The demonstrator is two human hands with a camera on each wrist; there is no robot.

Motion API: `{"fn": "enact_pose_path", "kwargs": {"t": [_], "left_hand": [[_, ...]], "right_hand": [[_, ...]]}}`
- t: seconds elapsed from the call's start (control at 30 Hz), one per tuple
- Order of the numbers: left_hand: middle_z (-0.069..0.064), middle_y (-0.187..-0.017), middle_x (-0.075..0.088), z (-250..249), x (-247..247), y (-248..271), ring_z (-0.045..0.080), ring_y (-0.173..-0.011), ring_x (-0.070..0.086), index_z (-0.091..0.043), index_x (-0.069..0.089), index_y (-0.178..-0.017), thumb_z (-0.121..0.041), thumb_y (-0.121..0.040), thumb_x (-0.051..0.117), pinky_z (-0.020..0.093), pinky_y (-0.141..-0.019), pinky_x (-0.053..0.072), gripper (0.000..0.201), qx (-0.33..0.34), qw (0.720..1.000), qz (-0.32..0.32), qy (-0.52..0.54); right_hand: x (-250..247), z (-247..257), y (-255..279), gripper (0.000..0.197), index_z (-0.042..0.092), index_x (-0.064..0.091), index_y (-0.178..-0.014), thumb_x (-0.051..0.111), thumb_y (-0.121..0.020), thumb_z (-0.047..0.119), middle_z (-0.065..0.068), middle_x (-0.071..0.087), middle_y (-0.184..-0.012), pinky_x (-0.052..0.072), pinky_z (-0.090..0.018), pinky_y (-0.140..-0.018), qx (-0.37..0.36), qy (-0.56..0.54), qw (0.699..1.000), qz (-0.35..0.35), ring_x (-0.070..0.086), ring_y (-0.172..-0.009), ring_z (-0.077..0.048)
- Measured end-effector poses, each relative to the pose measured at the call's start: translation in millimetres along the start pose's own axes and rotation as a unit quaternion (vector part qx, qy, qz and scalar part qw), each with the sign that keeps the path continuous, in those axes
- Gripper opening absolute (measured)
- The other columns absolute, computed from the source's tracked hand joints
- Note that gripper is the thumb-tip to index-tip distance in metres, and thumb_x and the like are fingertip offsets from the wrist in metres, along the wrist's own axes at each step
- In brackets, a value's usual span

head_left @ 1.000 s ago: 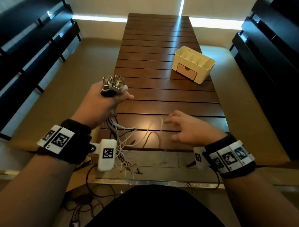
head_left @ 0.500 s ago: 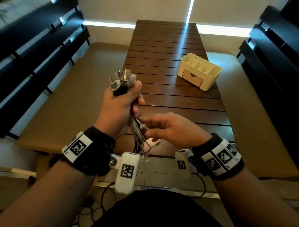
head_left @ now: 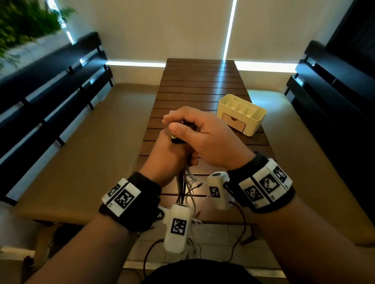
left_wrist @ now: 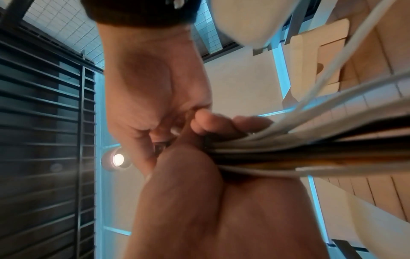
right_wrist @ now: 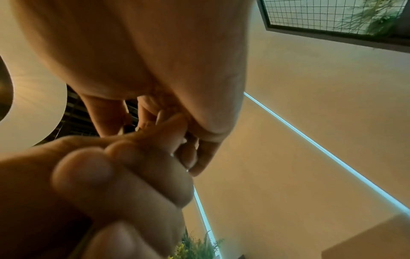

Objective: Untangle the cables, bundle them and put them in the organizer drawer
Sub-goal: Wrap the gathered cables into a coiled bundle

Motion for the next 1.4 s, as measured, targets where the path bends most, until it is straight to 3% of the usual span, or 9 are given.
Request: {"fn": "enact_pose_path", "kwargs": {"t": [0.23, 0.37, 0.5, 0.57, 0.67, 0.93, 1.1, 1.17, 1.4], "left_hand": [[0.007, -0.058, 0.053, -3, 1, -9, 0.02, -0.043, 0.043, -0.003, 0.059, -0.08, -0.005, -0.081, 0.057, 0.028, -0.045, 0.038, 0.004, -0.008, 1.0, 0.021, -0.009], [0.003, -0.063, 0.053, -17, 1, -21, 0.015, -0.05, 0.048, 0.001, 0.058, -0.096, -0.009, -0.091, 0.066, 0.029, -0.047, 0.042, 0.014, 0.021, 0.999, 0.011, 0.026], [-0.005, -0.068, 0.056, -39, 0, -36, 0.011, -0.062, 0.054, -0.013, 0.06, -0.09, -0.008, -0.092, 0.068, 0.026, -0.054, 0.045, 0.01, 0.044, 0.996, -0.029, 0.078], [-0.003, -0.067, 0.055, -45, -1, -42, 0.011, -0.06, 0.053, -0.014, 0.059, -0.091, -0.01, -0.093, 0.068, 0.024, -0.052, 0.046, 0.01, 0.043, 0.994, -0.023, 0.095], [0.004, -0.07, 0.059, -46, -3, -41, 0.016, -0.064, 0.058, -0.013, 0.062, -0.089, -0.01, -0.093, 0.067, 0.027, -0.058, 0.051, 0.007, 0.048, 0.994, -0.004, 0.1], [0.008, -0.076, 0.061, -25, -5, -34, 0.024, -0.079, 0.066, -0.005, 0.061, -0.107, -0.006, -0.08, 0.07, 0.041, -0.081, 0.054, 0.028, -0.08, 0.959, 0.089, 0.256], [0.007, -0.065, 0.046, -21, -6, -40, 0.018, -0.058, 0.048, -0.01, 0.063, -0.084, -0.008, -0.075, 0.075, 0.037, -0.064, 0.045, 0.016, -0.039, 0.981, 0.072, 0.178], [0.007, -0.061, 0.046, -22, -8, -40, 0.019, -0.055, 0.046, -0.011, 0.061, -0.078, -0.004, -0.08, 0.071, 0.038, -0.061, 0.042, 0.012, -0.008, 0.991, 0.064, 0.118], [0.001, -0.055, 0.062, -41, 5, -21, 0.015, -0.051, 0.059, -0.023, 0.064, -0.066, -0.011, -0.086, 0.071, 0.021, -0.058, 0.046, 0.024, 0.108, 0.985, 0.107, -0.075]], "right_hand": [[-16, -7, -5, 0.038, 0.02, 0.058, -0.136, 0.051, -0.101, 0.033, 0.01, 0.057, -0.136, 0.05, -0.025, -0.098, -0.051, -0.003, 0.998, 0.024, 0.057, -0.12, -0.006], [-11, -26, -5, 0.082, 0.028, 0.033, -0.15, 0.064, -0.084, 0.064, 0.002, 0.037, -0.156, 0.05, -0.027, -0.098, -0.011, -0.275, 0.961, -0.035, 0.049, -0.131, -0.011], [32, -51, 11, 0.08, 0.017, 0.043, -0.14, 0.08, -0.075, 0.046, 0.007, 0.066, -0.124, 0.052, -0.024, -0.089, 0.076, -0.373, 0.92, 0.09, 0.064, -0.111, -0.01], [49, -56, 19, 0.039, 0.017, 0.063, -0.105, 0.078, -0.078, 0.042, 0.007, 0.072, -0.093, 0.054, -0.029, -0.081, 0.091, -0.288, 0.946, 0.121, 0.068, -0.088, -0.01], [42, -61, 19, 0.036, 0.022, 0.06, -0.074, 0.06, -0.09, 0.055, 0.013, 0.06, -0.061, 0.044, -0.03, -0.061, 0.101, -0.111, 0.988, 0.044, 0.053, -0.057, -0.002], [30, -78, 24, 0.031, 0.021, 0.059, -0.074, 0.056, -0.094, 0.045, 0.013, 0.055, -0.053, 0.038, -0.021, -0.056, 0.165, -0.116, 0.979, 0.032, 0.046, -0.049, 0.001], [25, -77, 23, 0.012, 0.032, 0.058, -0.097, 0.069, -0.092, 0.032, 0.013, 0.064, -0.086, 0.048, -0.021, -0.073, 0.199, -0.057, 0.965, 0.161, 0.059, -0.076, 0.003], [7, -77, 25, 0.048, 0.05, 0.046, -0.118, 0.076, -0.085, 0.034, 0.02, 0.058, -0.117, 0.047, -0.022, -0.089, 0.218, -0.004, 0.95, 0.225, 0.056, -0.108, 0.001], [-48, -9, 16, 0.076, 0.031, 0.03, -0.153, 0.063, -0.084, 0.032, 0.009, 0.047, -0.15, 0.051, -0.04, -0.101, -0.01, -0.219, 0.976, 0.008, 0.048, -0.136, -0.013]]}}
Point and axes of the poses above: each hand's wrist, its own y-axis away from the middle knuckle, its own x-axis out of the palm, z = x × y, the point moved 4 cm from there along -y, towards the middle knuckle
